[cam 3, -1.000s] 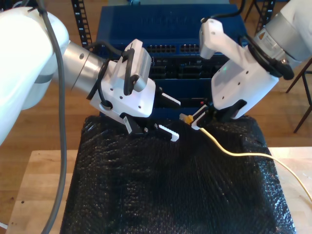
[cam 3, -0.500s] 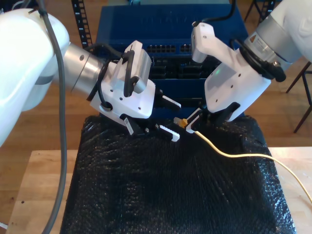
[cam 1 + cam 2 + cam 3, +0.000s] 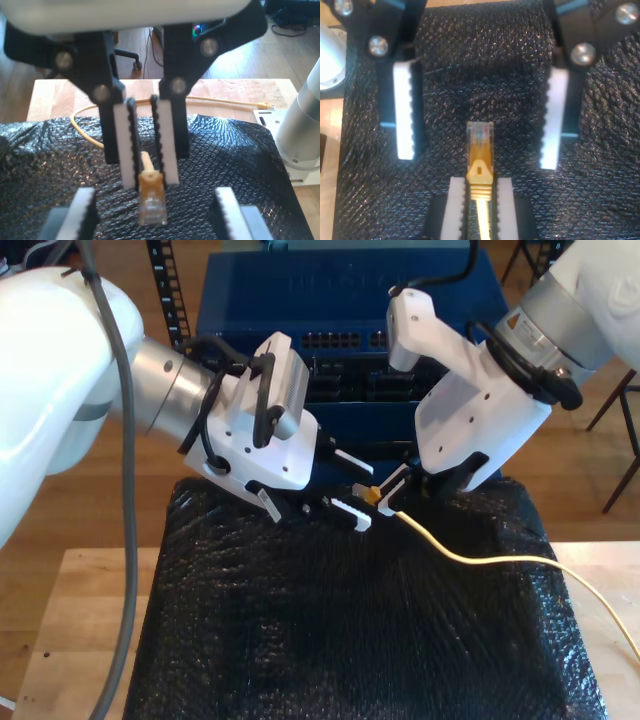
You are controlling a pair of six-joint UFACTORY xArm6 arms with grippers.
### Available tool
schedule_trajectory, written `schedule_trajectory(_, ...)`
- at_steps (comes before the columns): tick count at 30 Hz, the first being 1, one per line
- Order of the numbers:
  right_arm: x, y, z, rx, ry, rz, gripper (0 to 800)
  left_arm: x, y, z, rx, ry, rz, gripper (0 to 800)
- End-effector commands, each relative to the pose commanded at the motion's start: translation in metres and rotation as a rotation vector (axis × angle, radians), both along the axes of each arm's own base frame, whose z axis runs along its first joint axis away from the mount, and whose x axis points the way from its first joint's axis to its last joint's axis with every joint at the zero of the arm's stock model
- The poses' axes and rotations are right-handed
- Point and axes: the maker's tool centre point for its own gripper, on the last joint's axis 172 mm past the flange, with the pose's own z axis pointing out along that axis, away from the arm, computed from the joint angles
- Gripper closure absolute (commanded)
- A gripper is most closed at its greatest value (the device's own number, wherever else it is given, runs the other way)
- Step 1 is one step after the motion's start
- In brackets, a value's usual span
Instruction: Grab the cable and plug it in
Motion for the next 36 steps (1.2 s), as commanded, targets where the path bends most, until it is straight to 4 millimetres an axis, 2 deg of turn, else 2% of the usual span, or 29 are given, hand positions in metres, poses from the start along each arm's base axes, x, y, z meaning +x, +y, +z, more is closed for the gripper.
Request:
schedule_trajectory(3,0.0,0.0,0.0,0.0,0.0,0.0,794,-0.0001,0.0001,0.0021,-0.001,-0.011,-0.001,332)
schedule_trajectory(14,0.0027,-0.0018,0.0052,0.003,-0.012,-0.006,794,-0.0018,0.001,0.0024,0.001,-0.021,0.003,352)
schedule_trajectory(36,0.0017,-0.0008,0.002,0.001,-0.004,-0.003,794,0.0004,0.0035,0.0026,0.005,-0.049,0.016,440)
